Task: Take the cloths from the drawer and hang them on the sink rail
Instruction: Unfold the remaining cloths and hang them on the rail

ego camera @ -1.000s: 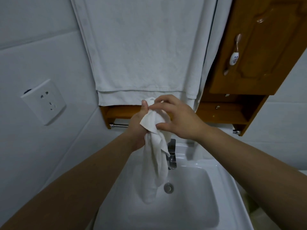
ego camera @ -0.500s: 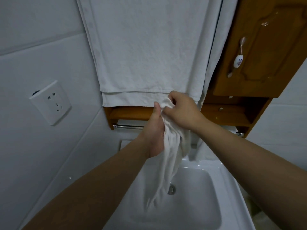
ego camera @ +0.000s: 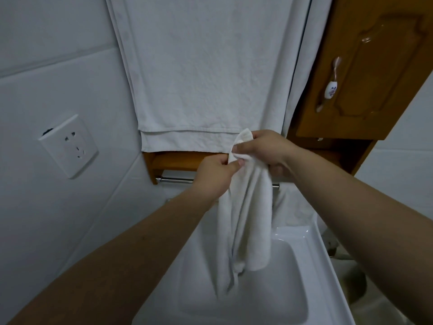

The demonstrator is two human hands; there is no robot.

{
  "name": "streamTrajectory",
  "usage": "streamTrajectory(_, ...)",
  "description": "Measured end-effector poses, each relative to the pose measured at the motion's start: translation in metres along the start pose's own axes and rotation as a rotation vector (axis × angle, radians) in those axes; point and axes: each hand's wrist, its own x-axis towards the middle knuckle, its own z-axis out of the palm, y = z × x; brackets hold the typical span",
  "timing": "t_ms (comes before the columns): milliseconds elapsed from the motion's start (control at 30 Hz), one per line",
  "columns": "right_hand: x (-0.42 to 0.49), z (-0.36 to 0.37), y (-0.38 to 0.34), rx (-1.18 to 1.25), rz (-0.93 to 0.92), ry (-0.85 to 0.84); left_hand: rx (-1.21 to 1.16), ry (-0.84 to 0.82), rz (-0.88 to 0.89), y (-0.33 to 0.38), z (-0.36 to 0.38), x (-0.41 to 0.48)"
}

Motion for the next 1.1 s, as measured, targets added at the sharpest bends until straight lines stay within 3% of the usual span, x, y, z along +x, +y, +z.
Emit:
streamTrajectory(167,-0.002,-0.001,-0.001,0.044,0.011,-0.061,-0.19,-0.021,-0.071,0.01,-0.01,0.012)
streamTrajectory(700,-0.014,-0.01,0.013,0.181,0.086,-0.152,-0.126,0.022,-0.031,0.024,-0.007,0.012)
streamTrajectory(967,-0.02,-0.019,0.032,0.174,0.066,-0.127,-0.255,0.042,-0.163,0.027,-0.008,0.011)
streamTrajectory(1100,-0.025,-0.02,0.043,0.155,0.082,-0.198,-0.251,0.046,-0.182,0.028,-0.009,0.01)
